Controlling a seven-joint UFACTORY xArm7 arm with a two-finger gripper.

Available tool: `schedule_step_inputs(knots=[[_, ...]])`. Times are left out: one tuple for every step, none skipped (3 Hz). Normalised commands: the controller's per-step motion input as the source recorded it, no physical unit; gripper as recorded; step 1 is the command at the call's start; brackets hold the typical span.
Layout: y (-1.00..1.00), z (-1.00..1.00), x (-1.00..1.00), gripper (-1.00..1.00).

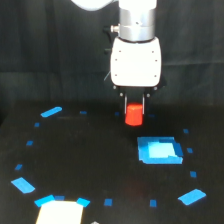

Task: Pick up the red object from the table

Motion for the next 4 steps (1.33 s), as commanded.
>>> schedule_step_inputs(knots=[[-0.93, 0.69, -0.43, -0.7], [0.17, -1.0, -0.04, -1.0], [0.09, -0.87, -0.09, -0.58], [-0.9, 0.87, -0.53, -0.91]])
